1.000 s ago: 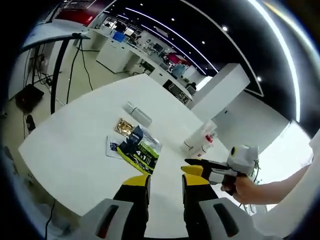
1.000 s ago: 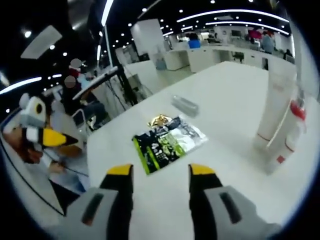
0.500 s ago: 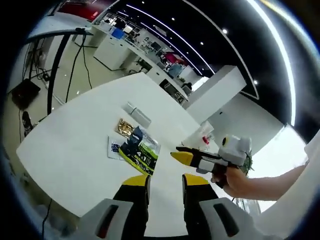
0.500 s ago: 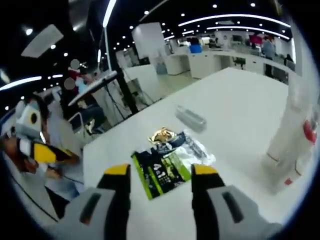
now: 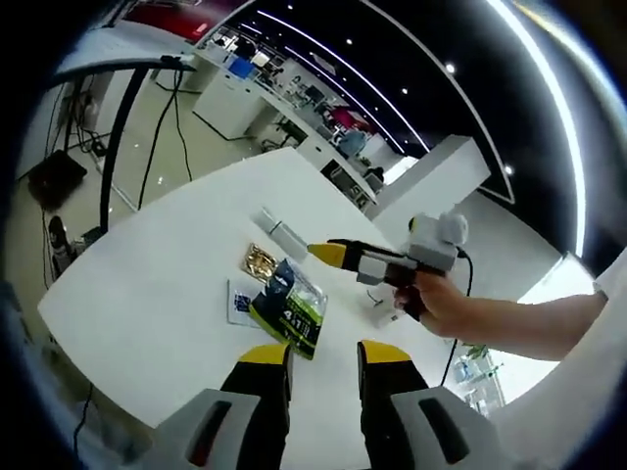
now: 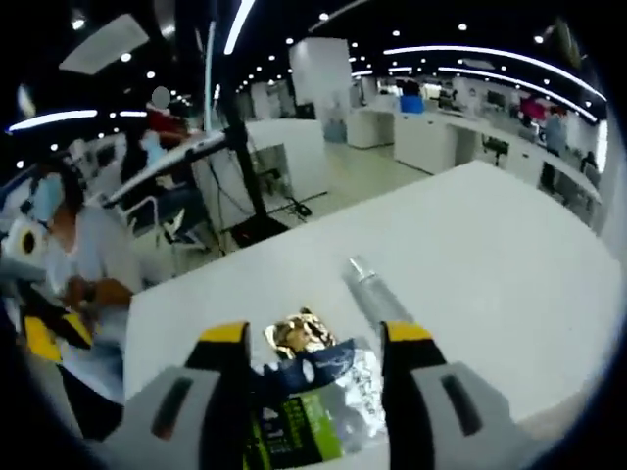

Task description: Arrange the skincare products in the storage area until every visible bottle or jar stands upright without overlapping.

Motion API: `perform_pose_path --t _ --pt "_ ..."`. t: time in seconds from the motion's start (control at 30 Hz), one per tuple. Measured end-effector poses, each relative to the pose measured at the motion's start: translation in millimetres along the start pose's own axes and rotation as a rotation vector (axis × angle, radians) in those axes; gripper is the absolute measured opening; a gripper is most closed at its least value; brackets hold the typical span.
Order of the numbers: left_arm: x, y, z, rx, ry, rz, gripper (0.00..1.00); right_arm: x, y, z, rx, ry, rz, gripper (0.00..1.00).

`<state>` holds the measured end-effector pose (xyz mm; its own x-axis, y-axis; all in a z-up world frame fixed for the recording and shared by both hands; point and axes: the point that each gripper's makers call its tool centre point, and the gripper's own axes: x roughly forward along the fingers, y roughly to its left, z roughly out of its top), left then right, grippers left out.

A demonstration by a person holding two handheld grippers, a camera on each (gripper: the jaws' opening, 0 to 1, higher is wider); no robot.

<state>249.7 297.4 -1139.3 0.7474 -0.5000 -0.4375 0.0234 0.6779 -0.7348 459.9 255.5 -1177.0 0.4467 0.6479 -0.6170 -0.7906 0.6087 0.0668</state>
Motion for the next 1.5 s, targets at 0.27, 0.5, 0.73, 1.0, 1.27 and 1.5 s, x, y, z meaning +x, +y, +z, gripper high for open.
perform_pose_path --t 0.27,0.5,0.73,1.0,1.27,1.5 --pt "-0.8 9.1 -7.6 -0.015 0.019 0.032 0.26 30.4 -35.7 -2.0 -0.154 0.113 -0.014 0.45" --pt "-8.0 20.3 -17.6 -0.046 0.028 0.072 0.26 60.8 -52.3 -5.5 -0.124 0.183 0.013 0.44" --pt "-14.9 27.0 -30.1 -0.101 0.027 0.101 0.26 75.8 -52.5 -19.7 -0.180 0.272 0.013 0.29" --pt "-27.6 35.5 -24.9 -0.106 -0.027 0.146 0.25 84.8 -50.6 -32.3 -0.239 0.322 0.023 0.26" --pt "-31.0 35.8 -30.7 -0.121 -0.027 0.144 0.25 82.6 -50.3 -34.5 -0.283 0.326 0.038 0.19" --pt "-31.5 32.6 -25.9 -0.120 -0.036 0.127 0.25 68.6 -47.3 -28.1 -0.305 0.312 0.041 0.18"
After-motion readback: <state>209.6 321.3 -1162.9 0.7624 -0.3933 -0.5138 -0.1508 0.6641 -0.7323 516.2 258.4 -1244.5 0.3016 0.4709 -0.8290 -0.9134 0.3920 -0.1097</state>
